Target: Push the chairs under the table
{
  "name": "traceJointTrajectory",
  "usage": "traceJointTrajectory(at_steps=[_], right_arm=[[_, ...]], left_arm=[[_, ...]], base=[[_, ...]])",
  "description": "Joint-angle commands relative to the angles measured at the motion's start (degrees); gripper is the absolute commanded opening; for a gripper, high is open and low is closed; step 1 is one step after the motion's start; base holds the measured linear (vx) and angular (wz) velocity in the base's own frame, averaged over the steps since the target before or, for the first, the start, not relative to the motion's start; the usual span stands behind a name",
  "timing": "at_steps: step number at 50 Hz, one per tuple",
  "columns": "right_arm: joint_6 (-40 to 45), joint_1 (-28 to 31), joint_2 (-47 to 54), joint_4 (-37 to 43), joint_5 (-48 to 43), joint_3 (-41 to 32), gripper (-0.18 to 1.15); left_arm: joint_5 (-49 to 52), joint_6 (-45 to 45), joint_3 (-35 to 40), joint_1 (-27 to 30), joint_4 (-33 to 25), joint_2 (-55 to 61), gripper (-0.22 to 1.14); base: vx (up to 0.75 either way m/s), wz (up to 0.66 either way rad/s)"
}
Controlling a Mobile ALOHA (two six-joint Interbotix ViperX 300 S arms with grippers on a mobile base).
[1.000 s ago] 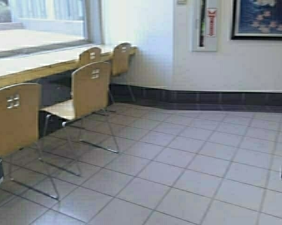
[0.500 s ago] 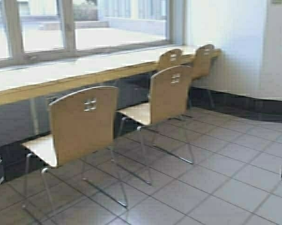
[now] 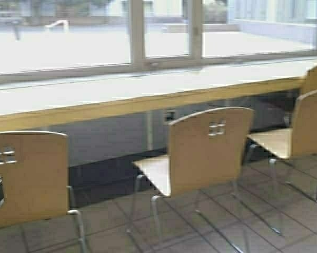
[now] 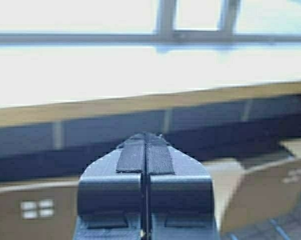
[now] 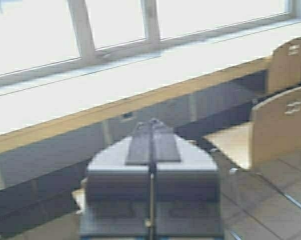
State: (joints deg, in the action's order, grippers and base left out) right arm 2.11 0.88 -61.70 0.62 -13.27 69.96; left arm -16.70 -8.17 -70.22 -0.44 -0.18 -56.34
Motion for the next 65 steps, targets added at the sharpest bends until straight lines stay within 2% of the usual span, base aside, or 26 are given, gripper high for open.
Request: traceJointTrajectory(at_steps=[1, 8, 16, 33, 45, 55, 65], right_arm=[[-0.1, 1.2, -0.1, 0.2, 0.0, -0.8, 0.04], [-0.1, 4.7, 1.7, 0.3, 0.0, -1.8, 0.04], [-0.1, 8.9, 8.3, 0.3, 0.2, -4.1, 0.04], [0.0, 9.7, 16.8, 0.3, 2.9, -6.2, 0.04], [1.8, 13.5, 22.1, 2.9, 5.7, -8.3, 0.04], [2.9, 16.3, 27.6, 3.8, 6.3, -10.1, 0.04], [4.7, 17.5, 33.9, 11.9, 10.1, -11.0, 0.04]], left_arm=[[-0.3, 0.0, 0.4, 0.0, 0.0, 1.7, 0.03], [-0.3, -0.3, 0.9, 0.0, 0.0, 3.3, 0.03], [-0.3, -0.4, 1.8, 0.0, 0.0, 6.6, 0.03], [-0.3, -1.2, 1.9, 0.1, -0.1, 9.3, 0.03], [1.0, -9.4, 1.5, 0.1, -1.0, 11.5, 0.03], [2.2, -11.2, 1.5, 0.0, -1.0, 15.1, 0.03], [4.7, -15.6, 3.2, -1.9, -1.3, 21.6, 0.03]], base=[[0.27, 0.68], [0.25, 0.61], [0.22, 0.5], [0.19, 0.28], [0.18, 0.18], [0.16, 0.08], [0.14, 0.09]])
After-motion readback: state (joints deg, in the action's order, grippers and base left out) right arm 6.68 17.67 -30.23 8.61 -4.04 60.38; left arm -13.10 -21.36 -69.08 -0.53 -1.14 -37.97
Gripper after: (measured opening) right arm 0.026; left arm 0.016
